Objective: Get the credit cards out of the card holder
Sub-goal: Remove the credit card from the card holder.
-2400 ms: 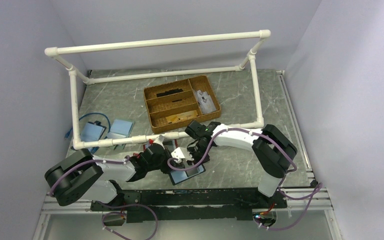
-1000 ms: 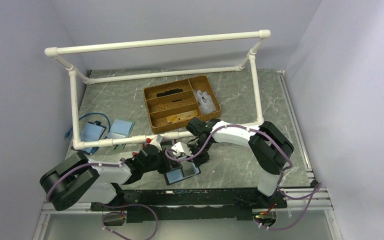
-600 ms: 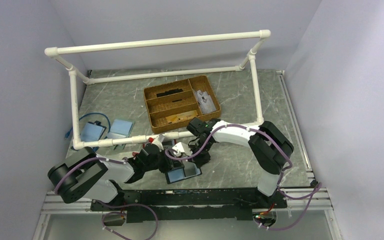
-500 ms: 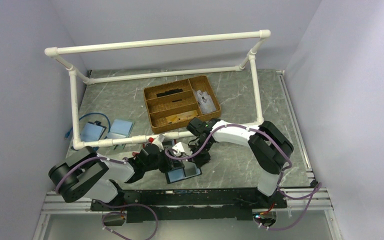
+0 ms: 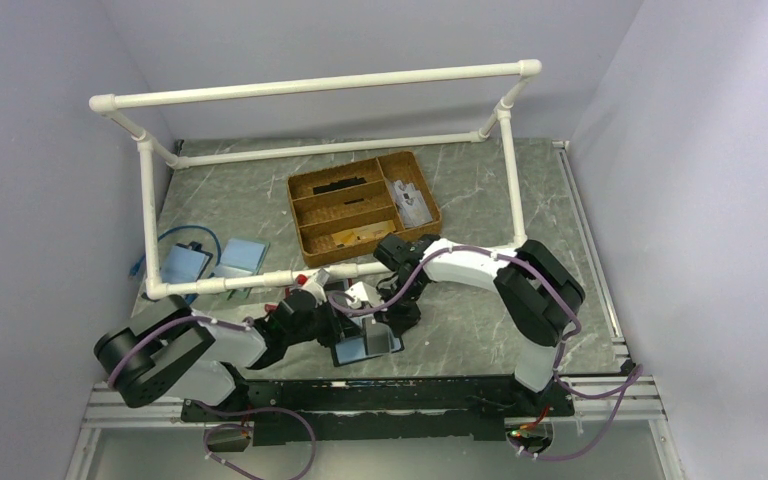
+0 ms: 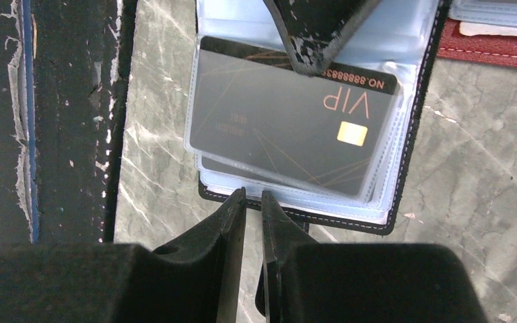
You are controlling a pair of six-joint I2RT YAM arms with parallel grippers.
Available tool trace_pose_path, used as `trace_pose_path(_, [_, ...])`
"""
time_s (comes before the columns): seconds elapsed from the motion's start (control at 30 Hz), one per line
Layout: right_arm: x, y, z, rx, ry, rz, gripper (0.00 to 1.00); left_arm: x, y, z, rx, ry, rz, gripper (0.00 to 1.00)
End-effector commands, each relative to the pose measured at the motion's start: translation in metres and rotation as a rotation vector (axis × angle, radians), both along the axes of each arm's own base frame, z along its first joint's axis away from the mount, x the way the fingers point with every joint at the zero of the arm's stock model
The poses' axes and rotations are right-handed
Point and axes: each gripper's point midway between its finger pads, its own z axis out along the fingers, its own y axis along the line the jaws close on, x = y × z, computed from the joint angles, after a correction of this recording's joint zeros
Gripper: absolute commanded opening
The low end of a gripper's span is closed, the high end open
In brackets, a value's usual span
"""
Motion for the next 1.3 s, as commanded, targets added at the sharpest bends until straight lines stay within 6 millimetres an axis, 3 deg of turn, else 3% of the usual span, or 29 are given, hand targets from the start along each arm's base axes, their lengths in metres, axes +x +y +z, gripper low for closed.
trace_pose_path(0.0, [0.015,0.015,0.019,0.1,-0.005,-0.038,0.18,-0.004,0.01,0.004,0.03,-0.143,-0.05,0.0])
trace_pose_path(0.3, [0.016,0.018,0.034,0.152,0.043,-0.06,0.18,-0.002,0.023,0.033,0.056,-0.348,-0.093,0.0])
trace_pose_path(0.7, [0.009,0.03,0.097,0.387,0.216,-0.097,0.29,-0.004,0.034,0.058,0.034,-0.497,-0.094,0.0])
trace_pose_path(0.93, [0.006,0.038,0.099,0.404,0.319,-0.148,0.35,-0.003,0.029,0.068,0.004,-0.545,-0.107,0.0])
trace_pose_path(1.27, [0.022,0.038,0.074,0.306,0.316,-0.25,0.37,-0.003,0.022,0.075,-0.043,-0.577,-0.122,0.0])
